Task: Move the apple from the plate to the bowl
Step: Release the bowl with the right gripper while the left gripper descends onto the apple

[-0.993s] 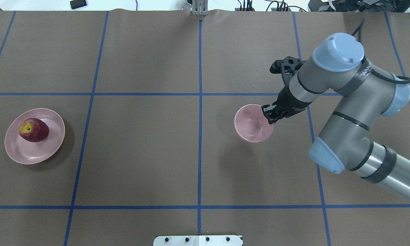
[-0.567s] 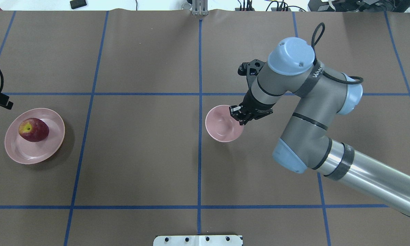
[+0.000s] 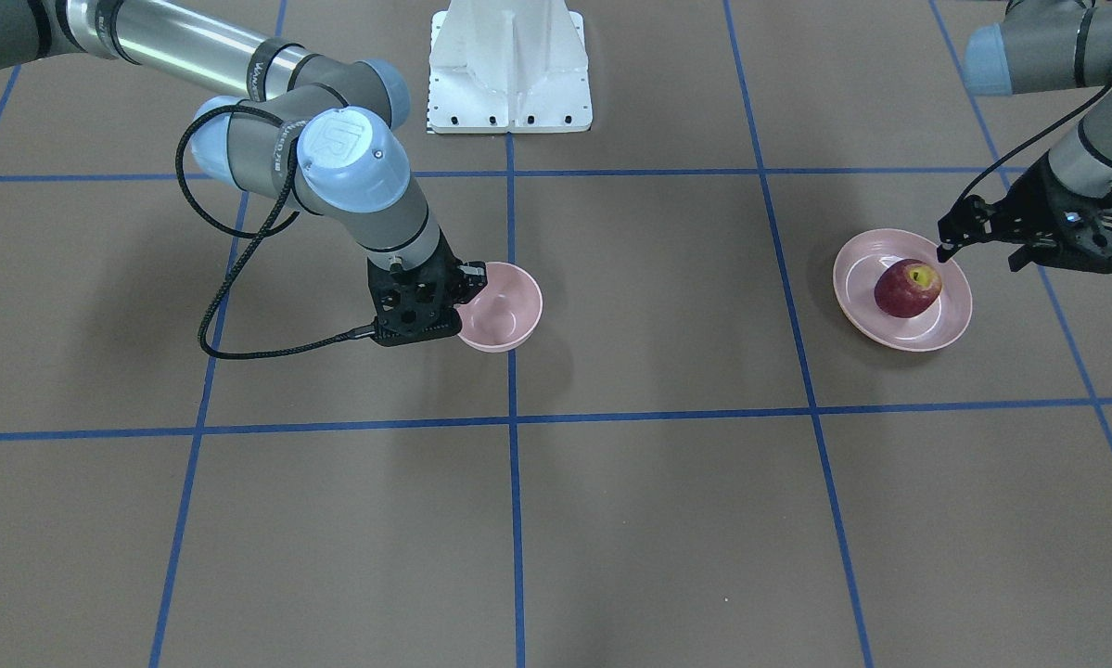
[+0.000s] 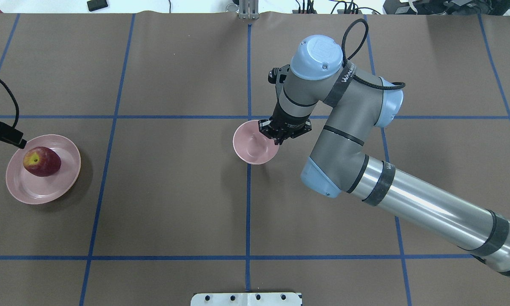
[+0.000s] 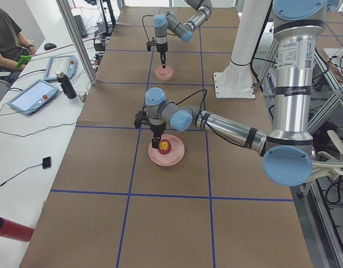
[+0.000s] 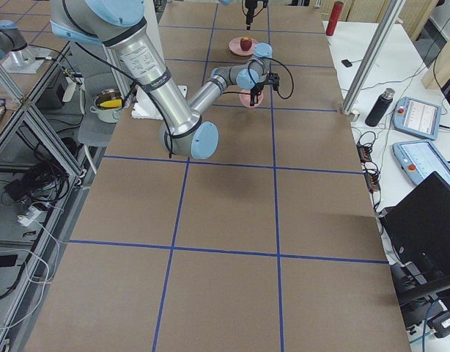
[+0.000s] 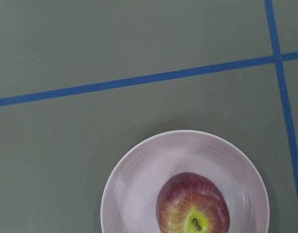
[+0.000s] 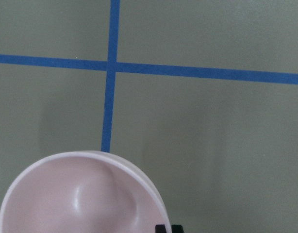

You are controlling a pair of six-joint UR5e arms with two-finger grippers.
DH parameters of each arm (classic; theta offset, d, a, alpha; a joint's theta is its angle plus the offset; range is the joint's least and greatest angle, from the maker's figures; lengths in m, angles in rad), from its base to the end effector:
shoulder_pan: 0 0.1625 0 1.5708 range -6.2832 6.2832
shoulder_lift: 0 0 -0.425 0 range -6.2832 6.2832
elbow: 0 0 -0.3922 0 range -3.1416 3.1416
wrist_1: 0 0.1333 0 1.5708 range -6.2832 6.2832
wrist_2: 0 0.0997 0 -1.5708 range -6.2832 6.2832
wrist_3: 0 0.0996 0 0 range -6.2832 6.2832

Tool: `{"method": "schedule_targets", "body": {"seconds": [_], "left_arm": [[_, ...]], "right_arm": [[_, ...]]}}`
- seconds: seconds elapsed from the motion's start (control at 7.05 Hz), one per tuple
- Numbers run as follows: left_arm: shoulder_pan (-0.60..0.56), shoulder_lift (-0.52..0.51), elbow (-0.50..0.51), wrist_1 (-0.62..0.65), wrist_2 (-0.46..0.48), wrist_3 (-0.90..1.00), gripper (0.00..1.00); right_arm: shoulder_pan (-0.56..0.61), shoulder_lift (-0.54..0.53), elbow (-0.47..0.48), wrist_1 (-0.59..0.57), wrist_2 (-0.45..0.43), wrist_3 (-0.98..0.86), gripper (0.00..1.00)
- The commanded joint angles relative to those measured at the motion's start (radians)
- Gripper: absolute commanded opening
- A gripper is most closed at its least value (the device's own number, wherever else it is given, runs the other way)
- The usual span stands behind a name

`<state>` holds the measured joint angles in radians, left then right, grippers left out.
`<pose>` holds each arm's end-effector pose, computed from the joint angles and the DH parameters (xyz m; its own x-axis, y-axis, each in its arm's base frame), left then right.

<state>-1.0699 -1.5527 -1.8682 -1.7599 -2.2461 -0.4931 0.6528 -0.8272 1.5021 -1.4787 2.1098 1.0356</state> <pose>0.1746 -0.4669 0.5037 0.6865 0.1777 -0.7051 -0.1175 0.9840 0.1336 -0.5260 -0.5057 0.2226 0.6135 -0.0819 0.7854 0.0867 0.9956 0.0361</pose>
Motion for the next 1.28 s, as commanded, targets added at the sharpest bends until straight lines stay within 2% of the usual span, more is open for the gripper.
{"method": "schedule_targets", "body": {"seconds": [0.0,0.43,0.57,0.71,0.99,1.13], "left_arm": [[0.027,-0.004,0.017,-0.001,0.002,-0.001,0.98],[0.053,-0.01,0.034,-0.016,0.005,-0.001,0.98],[0.063,-0.012,0.047,-0.051,0.005,-0.043,0.98],[0.089,-0.012,0.069,-0.103,0.006,-0.095,0.98],[0.093,-0.007,0.106,-0.164,0.008,-0.102,0.98],[0.094,-0.007,0.109,-0.165,0.01,-0.104,0.98]], "right_arm": [[0.001,0.026,-0.043,0.0,-0.013,-0.006,0.0],[-0.002,0.043,-0.079,0.003,-0.014,-0.011,0.0],[-0.005,0.045,-0.091,0.003,-0.025,-0.011,0.0],[-0.005,0.046,-0.089,0.003,-0.03,-0.008,0.04],[-0.005,0.049,-0.076,0.003,-0.027,0.003,0.3],[-0.004,0.054,-0.054,0.0,-0.021,0.006,0.52]]}}
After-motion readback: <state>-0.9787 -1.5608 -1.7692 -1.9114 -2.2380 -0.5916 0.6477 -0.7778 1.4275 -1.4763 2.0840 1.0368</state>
